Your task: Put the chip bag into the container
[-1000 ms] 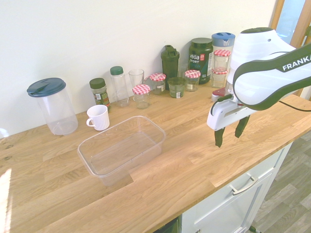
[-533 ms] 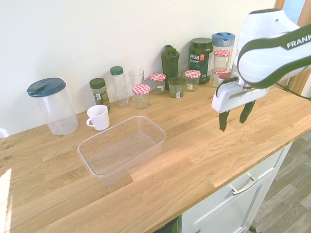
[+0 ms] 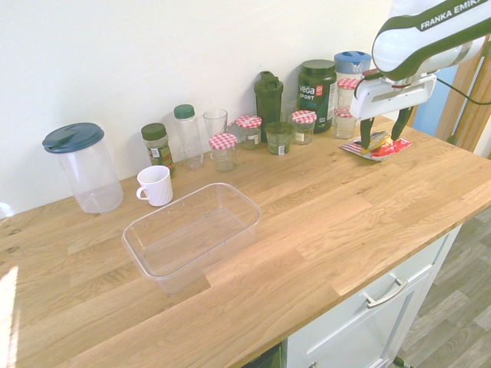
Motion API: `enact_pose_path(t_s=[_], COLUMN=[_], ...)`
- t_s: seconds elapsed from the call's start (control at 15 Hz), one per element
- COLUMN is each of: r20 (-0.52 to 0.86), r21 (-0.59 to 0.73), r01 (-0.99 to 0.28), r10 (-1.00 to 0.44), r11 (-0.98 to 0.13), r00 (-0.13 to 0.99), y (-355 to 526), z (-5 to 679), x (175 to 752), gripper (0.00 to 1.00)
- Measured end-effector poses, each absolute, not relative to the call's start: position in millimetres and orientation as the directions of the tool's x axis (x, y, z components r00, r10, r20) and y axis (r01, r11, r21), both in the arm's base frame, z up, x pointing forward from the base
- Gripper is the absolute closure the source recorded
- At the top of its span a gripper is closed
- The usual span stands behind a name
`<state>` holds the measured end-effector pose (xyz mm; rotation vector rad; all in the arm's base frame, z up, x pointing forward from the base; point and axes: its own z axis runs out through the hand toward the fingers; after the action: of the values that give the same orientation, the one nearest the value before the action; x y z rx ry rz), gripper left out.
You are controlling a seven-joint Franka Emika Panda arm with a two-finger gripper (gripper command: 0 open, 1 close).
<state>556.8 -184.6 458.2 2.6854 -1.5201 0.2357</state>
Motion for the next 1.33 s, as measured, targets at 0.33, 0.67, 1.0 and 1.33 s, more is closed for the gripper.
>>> enact_pose_path(t_s=[0.33, 0.67, 1.0, 1.33], r20=[0.145, 0.107, 0.089, 0.077], r21=[0.005, 0.024, 0.044, 0.048], r01=[-0.867, -0.865, -0.856, -0.853], r10=[-0.858, -0.859, -0.852, -0.85], r11=[-0.498, -0.501, -0.515, -0.52], r00=[0.493, 0.5, 0.517, 0.522], y=[-264.8, -299.8, -302.8, -300.2], z=[471.0, 436.9, 411.9, 402.3], x=[599.0, 629.5, 647.0, 654.3], gripper=[0.0, 0.0, 1.0, 1.0])
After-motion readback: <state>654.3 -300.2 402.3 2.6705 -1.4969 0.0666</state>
